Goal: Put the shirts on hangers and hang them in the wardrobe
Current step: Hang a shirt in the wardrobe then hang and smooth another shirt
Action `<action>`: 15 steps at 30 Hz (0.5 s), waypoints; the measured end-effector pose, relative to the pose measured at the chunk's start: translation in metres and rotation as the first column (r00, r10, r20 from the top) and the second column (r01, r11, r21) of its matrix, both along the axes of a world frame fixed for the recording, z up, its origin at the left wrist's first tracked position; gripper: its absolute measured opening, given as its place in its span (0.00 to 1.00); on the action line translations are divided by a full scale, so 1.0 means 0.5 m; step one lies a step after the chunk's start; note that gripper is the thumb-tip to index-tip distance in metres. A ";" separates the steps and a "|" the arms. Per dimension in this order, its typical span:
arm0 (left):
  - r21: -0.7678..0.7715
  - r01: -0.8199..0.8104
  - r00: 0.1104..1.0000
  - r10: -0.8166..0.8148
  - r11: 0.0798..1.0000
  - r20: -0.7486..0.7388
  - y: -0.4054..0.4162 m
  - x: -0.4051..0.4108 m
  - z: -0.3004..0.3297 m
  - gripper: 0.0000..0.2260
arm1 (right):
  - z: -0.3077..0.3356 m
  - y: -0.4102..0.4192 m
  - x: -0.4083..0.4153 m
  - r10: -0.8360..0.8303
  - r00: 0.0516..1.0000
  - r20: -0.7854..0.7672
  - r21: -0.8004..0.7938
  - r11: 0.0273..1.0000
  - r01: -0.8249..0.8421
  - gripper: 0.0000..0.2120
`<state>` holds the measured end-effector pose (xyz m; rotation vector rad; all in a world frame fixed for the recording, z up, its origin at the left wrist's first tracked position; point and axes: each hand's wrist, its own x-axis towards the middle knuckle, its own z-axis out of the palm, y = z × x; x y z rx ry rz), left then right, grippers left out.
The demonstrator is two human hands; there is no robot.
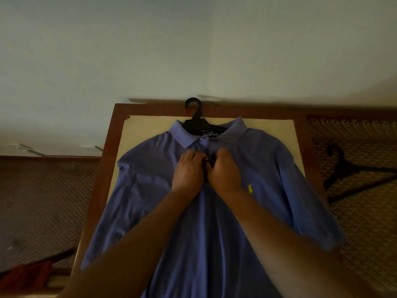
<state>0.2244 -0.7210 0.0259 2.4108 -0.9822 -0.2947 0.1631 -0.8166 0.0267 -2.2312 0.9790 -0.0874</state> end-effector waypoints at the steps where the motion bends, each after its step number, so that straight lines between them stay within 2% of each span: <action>1: 0.001 0.004 1.000 -0.004 1.000 -0.028 -0.001 -0.004 -0.005 0.10 | 0.001 0.000 0.002 -0.010 1.000 -0.014 -0.011 1.000 0.010 0.15; 8: 0.106 -0.017 1.000 0.017 0.994 0.002 -0.027 0.008 -0.010 0.11 | 0.002 -0.006 0.002 -0.128 0.992 0.006 0.034 0.991 0.128 0.06; 13: 0.121 -0.082 0.997 0.081 0.989 0.016 -0.051 0.001 0.003 0.10 | 0.002 -0.011 -0.005 -0.057 0.998 -0.018 -0.014 0.998 0.057 0.07; 15: 0.100 -0.135 0.989 0.140 0.986 -0.044 -0.055 -0.001 0.010 0.08 | 0.003 -0.015 -0.005 -0.057 0.998 0.014 0.013 0.998 0.056 0.05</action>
